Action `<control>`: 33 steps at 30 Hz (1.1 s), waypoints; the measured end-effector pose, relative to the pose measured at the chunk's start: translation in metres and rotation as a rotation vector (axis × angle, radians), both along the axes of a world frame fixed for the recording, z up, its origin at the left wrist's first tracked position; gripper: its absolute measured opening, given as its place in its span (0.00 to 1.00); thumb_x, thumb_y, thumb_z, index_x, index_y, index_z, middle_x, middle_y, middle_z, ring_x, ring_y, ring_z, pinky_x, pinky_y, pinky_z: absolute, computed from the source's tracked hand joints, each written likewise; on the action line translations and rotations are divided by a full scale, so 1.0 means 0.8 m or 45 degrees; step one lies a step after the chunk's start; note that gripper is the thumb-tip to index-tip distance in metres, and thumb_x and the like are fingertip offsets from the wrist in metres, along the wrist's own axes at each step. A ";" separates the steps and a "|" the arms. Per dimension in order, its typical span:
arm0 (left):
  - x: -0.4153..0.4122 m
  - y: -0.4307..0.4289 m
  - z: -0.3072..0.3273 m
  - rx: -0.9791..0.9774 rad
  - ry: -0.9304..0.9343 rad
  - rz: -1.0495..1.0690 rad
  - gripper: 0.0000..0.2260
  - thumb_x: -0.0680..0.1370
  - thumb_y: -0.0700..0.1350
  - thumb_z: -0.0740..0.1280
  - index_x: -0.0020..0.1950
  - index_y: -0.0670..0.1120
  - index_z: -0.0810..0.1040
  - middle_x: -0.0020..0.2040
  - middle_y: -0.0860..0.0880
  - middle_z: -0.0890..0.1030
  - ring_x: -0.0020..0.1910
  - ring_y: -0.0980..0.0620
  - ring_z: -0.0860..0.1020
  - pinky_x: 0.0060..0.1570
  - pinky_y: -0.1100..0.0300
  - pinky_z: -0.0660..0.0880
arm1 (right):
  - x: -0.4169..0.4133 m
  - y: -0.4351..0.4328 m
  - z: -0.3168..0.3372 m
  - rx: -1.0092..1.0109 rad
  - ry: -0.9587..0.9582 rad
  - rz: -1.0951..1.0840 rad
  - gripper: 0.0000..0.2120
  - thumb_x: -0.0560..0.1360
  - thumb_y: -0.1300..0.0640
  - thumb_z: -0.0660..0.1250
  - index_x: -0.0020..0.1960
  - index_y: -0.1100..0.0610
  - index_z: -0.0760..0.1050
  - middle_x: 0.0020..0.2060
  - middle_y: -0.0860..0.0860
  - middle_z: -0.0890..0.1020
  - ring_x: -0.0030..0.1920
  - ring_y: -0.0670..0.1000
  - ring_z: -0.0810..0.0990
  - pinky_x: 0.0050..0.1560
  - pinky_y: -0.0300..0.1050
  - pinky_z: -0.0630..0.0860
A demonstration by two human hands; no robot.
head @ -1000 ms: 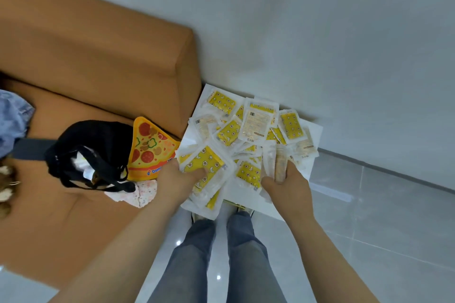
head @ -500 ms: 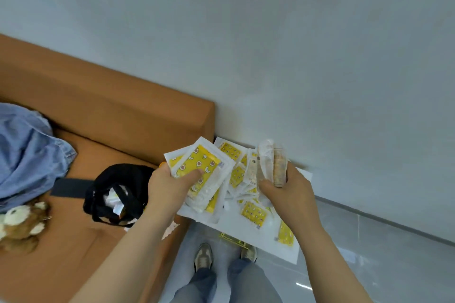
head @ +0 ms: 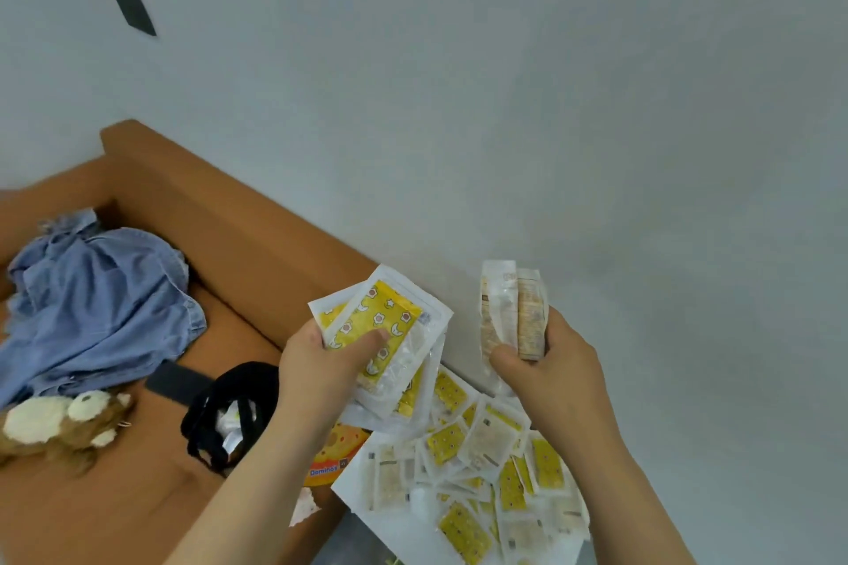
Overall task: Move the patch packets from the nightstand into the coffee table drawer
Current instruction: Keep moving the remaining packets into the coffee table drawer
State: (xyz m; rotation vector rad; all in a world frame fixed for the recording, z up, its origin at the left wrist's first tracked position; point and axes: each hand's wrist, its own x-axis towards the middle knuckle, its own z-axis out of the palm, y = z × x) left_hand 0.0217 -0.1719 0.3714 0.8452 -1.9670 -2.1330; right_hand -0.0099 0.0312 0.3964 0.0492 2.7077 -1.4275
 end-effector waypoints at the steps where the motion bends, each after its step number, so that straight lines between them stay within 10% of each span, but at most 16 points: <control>1: 0.001 0.006 0.005 0.003 0.011 0.023 0.09 0.70 0.39 0.74 0.47 0.49 0.83 0.45 0.50 0.86 0.46 0.47 0.84 0.52 0.42 0.78 | -0.005 0.005 0.005 -0.006 0.013 0.028 0.07 0.68 0.55 0.68 0.43 0.46 0.73 0.34 0.49 0.80 0.35 0.51 0.79 0.37 0.54 0.79; 19: 0.140 0.015 0.059 -0.073 0.066 0.734 0.10 0.70 0.39 0.75 0.49 0.47 0.82 0.44 0.50 0.86 0.44 0.48 0.84 0.50 0.45 0.80 | 0.007 -0.055 0.036 -0.052 0.083 0.811 0.12 0.69 0.53 0.68 0.51 0.44 0.75 0.38 0.41 0.81 0.36 0.40 0.80 0.34 0.36 0.74; 33: 0.317 -0.013 0.063 -0.041 0.089 1.150 0.13 0.69 0.40 0.75 0.52 0.49 0.80 0.47 0.49 0.85 0.45 0.46 0.84 0.49 0.42 0.80 | 0.142 -0.152 0.062 -0.094 0.196 1.286 0.11 0.71 0.53 0.68 0.50 0.40 0.73 0.38 0.41 0.81 0.37 0.43 0.80 0.38 0.47 0.80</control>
